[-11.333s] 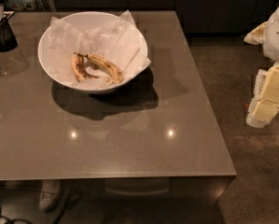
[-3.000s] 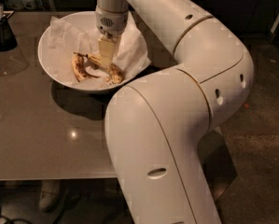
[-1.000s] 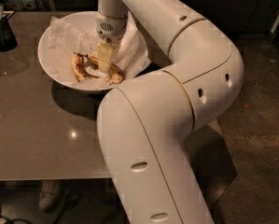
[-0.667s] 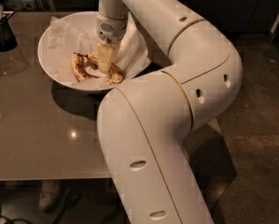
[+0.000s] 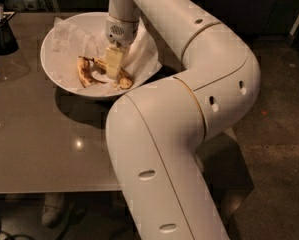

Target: Pick banana from white bowl

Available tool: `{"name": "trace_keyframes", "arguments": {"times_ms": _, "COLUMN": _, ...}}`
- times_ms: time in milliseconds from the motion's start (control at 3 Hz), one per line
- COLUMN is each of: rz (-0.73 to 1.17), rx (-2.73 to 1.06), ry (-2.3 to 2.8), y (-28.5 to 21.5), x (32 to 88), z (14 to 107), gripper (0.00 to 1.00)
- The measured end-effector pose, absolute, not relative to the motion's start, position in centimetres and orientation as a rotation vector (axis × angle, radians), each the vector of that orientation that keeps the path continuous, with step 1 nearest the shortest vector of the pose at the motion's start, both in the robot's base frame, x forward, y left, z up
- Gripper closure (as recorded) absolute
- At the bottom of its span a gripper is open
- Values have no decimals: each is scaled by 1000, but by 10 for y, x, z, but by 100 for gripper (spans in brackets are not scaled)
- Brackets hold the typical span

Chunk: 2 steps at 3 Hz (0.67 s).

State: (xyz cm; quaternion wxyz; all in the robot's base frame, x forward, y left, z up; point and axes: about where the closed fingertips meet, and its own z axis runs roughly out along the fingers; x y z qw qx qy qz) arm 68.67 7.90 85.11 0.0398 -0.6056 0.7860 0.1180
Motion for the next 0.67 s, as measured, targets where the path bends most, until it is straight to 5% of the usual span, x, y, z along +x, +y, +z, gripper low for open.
{"name": "trace_keyframes", "arguments": {"times_ms": 667, "rz": 390, "rx": -1887, "ry": 2387, "y": 80, "x": 685, "z": 846, "gripper": 43}}
